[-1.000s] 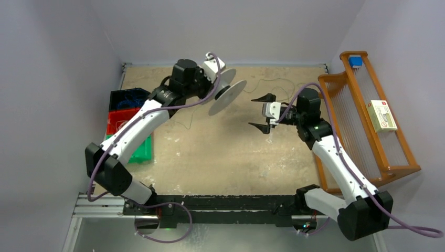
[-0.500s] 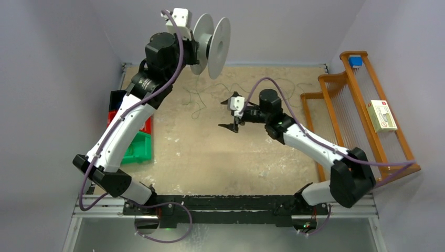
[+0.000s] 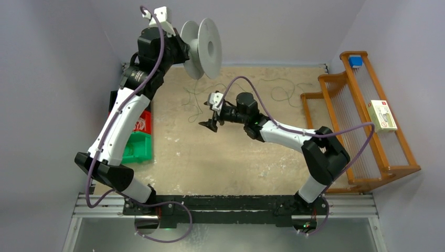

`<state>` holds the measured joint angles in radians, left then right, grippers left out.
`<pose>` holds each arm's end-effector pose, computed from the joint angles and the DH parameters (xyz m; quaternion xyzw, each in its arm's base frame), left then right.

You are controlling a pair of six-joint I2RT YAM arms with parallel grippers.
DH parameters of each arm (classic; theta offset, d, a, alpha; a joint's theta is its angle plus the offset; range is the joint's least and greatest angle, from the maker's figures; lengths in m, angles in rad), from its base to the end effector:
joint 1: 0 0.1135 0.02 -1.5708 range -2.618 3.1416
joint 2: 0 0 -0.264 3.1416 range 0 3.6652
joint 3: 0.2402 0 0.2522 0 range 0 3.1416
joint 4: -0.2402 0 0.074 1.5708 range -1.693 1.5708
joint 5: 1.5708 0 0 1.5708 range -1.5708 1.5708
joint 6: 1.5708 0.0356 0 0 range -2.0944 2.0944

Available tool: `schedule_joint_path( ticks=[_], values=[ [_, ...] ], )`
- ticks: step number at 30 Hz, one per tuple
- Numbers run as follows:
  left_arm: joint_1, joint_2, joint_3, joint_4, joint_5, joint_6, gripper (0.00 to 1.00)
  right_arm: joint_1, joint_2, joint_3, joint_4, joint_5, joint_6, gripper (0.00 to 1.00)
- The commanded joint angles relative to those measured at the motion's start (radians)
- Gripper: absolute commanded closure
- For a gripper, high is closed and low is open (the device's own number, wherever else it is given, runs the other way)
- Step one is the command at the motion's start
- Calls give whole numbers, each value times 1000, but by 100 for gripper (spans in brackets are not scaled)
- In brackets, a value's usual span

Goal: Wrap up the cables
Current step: Wrap the cable around the cable reel.

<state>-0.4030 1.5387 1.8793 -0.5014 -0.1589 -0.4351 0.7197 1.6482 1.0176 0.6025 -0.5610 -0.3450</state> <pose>0.3059 -0.1243 0.4983 -0.0636 0.7583 -0.2076 0.6147 0.2716 0.2632 0.2778 -0.5160 0.4957 0.3198 0.6212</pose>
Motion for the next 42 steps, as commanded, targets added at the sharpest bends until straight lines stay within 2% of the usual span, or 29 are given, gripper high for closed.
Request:
schedule_joint_path(
  ticks=[1, 5, 8, 14, 17, 21, 24, 27, 31, 35, 39, 42],
  values=[
    [9, -25, -6, 86, 61, -104, 100, 22, 40, 84, 109, 78, 108, 15],
    [33, -26, -55, 101, 123, -167, 100, 24, 92, 130, 102, 145, 146, 18],
    [52, -29, -73, 106, 154, -200, 100, 25, 115, 140, 89, 184, 145, 26],
    [118, -44, -76, 120, 244, -236, 100, 24, 64, 56, 112, 159, 83, 85],
    [147, -65, -91, 142, 287, -235, 100, 17, -1, -16, 132, 176, 62, 97],
    [184, -93, -119, 179, 351, -221, 100, -25, -95, -87, 107, 134, 38, 99],
    [212, -113, -143, 248, 469, -215, 100, -95, -128, -110, 66, 66, 62, 100],
    [222, -133, -193, 354, 624, -214, 100, -182, -109, -96, 27, -27, 128, 100],
    [224, -162, -268, 434, 764, -196, 100, -269, -72, -62, -16, -89, 190, 100],
    [224, -170, -304, 403, 875, -99, 100, -346, -53, -2, -75, -149, 232, 98],
    [223, -189, -344, 246, 828, 98, 100, -412, -43, 109, -241, -233, 206, 99],
    [220, -223, -414, 226, 744, 222, 100, -443, -30, 213, -395, -285, 179, 100]
  ],
)
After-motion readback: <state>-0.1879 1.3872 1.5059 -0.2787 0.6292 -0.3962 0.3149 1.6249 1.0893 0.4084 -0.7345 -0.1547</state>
